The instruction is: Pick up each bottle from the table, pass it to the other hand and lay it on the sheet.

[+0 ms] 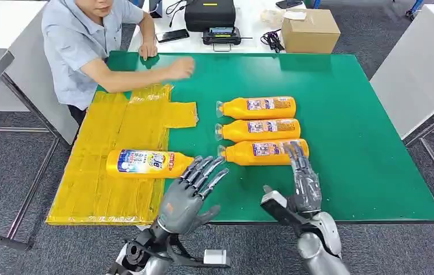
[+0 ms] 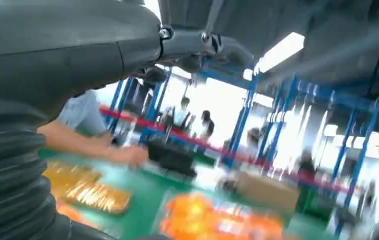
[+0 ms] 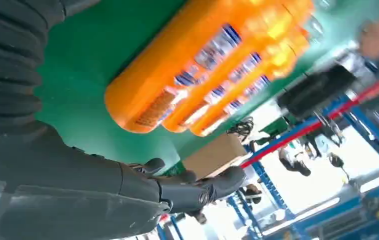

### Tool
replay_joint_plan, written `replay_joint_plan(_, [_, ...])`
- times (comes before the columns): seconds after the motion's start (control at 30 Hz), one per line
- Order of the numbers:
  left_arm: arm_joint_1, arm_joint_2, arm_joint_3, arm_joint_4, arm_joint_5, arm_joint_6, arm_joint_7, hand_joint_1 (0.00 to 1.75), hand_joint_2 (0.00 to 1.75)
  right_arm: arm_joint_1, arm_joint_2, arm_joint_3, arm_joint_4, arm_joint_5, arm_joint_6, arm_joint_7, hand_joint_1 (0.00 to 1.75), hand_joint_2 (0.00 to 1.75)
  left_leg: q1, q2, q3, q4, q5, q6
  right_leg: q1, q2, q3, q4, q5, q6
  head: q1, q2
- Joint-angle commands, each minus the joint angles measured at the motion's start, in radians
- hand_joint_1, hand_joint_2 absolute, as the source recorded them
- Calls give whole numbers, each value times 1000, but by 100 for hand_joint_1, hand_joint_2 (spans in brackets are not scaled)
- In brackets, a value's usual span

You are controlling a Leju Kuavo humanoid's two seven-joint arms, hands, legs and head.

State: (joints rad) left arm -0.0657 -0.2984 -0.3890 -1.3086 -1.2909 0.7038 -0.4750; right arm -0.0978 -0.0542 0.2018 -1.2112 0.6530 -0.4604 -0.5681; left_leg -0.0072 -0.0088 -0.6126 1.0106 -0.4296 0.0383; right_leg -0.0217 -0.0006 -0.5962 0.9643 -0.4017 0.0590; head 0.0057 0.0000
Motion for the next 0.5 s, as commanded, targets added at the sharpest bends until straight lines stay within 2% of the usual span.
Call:
replay_joint_plan(0.03, [57,-51,135,-130,96,-6,-93,0,175,7,97,-88,-136,-433,315,-73,0,175,1,2,1,0,-1,-2,1,1,0,1,0,-3,0,0])
replay_joint_plan(0.13, [67,-51,123,-102,206,-6,-120,0,175,-13,96,-102,-91,-453,340,21,0,175,3,3,5,0,-1,-4,3,2,3,1,-1,-4,0,0])
replay_joint_plan(0.17, [65,-51,110,-72,279,-6,-134,0,175,-23,78,-97,-50,-387,297,49,0,175,3,3,4,0,-1,-4,3,2,3,1,-1,-3,0,0])
replay_joint_plan(0.2, [64,-51,92,-45,349,-6,-151,0,175,-30,83,-111,-14,-406,319,72,0,0,4,3,6,0,-1,-4,4,2,5,1,-1,-3,0,0])
replay_joint_plan(0.23, [63,-51,82,-30,372,-6,-148,0,175,-34,99,-134,11,-450,340,138,0,0,3,2,6,-1,-1,-4,3,1,5,0,-2,-3,0,0])
replay_joint_plan(0.27, [58,-51,70,10,425,-6,-148,0,175,-60,97,-115,63,-456,370,288,0,0,3,1,6,-2,0,-3,3,0,5,-1,-1,-2,0,0])
replay_joint_plan(0.37, [58,-51,70,10,425,-6,-148,0,175,-60,97,-115,63,-456,370,288,0,0,3,1,6,-2,0,-3,3,1,6,-1,-1,-2,0,0])
replay_joint_plan(0.4, [47,-51,55,47,470,-6,-177,0,175,-78,93,-76,77,-434,369,221,0,0,3,2,8,-2,-1,-3,3,1,8,-1,-1,-3,0,0])
replay_joint_plan(0.43, [40,-51,62,55,471,-6,-187,0,175,-76,88,-67,75,-427,369,218,0,0,3,2,6,-1,0,-3,3,2,5,0,-1,-2,0,0])
replay_joint_plan(0.5, [34,-51,66,66,484,-6,-203,0,175,-71,75,-36,33,-316,248,156,0,0,2,1,6,-1,0,-4,2,1,6,0,-1,-3,0,0])
